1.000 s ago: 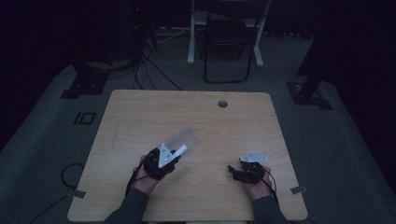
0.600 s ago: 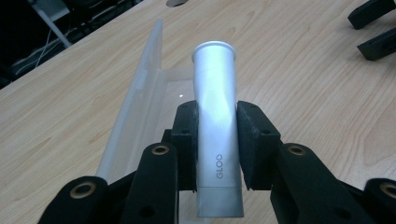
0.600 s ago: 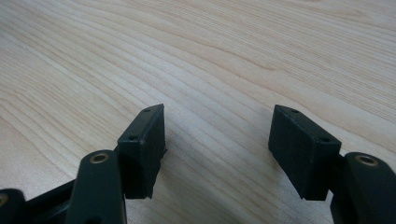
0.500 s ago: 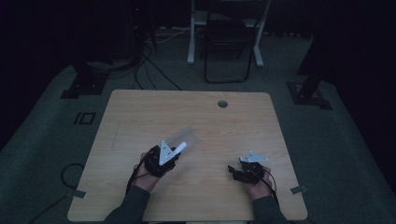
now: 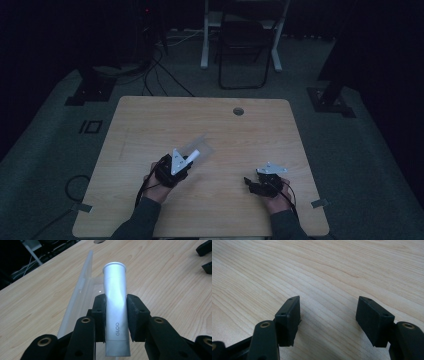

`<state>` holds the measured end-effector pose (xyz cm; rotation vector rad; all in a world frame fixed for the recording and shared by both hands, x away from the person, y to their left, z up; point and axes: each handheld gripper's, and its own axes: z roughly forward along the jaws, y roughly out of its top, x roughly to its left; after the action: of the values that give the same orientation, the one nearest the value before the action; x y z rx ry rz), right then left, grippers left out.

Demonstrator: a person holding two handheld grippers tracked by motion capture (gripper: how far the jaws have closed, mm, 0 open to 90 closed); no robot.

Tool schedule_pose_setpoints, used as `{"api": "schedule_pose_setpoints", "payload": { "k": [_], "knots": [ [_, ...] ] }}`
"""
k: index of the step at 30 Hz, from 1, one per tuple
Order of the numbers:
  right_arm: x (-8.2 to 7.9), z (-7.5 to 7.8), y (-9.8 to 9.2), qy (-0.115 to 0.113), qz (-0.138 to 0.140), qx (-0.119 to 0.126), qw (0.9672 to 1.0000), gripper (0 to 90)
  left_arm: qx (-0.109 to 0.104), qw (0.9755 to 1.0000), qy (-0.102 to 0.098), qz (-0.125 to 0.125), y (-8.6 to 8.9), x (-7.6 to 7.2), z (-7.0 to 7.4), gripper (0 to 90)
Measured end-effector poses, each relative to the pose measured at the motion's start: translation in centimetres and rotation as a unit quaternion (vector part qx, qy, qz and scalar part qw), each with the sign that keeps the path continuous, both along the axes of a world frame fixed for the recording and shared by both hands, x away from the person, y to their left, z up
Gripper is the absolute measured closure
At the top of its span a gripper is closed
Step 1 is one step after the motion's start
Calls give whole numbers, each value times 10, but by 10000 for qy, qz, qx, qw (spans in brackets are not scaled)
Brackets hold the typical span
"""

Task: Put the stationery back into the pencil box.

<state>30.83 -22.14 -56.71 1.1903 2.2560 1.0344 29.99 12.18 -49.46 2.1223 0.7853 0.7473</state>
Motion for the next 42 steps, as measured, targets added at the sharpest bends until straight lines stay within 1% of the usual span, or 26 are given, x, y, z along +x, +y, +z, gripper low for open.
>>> {"api": "schedule_pose_setpoints", "payload": {
  "k": [19,21,25,34,42],
  "knots": [
    [0,0,0,1,3,0,10000,360,44,10000,1,51,0,7,-4,705],
    [0,0,0,3,4,1,10000,360,19,10000,-2,58,0,7,-5,705],
    [0,0,0,3,8,0,10000,360,55,10000,10,60,0,9,-5,705],
    [0,0,0,3,5,1,10000,359,40,10000,16,74,0,10,-7,706],
    [0,0,0,2,4,-2,10000,358,80,9999,26,111,-1,13,-9,706]
  ]
}}
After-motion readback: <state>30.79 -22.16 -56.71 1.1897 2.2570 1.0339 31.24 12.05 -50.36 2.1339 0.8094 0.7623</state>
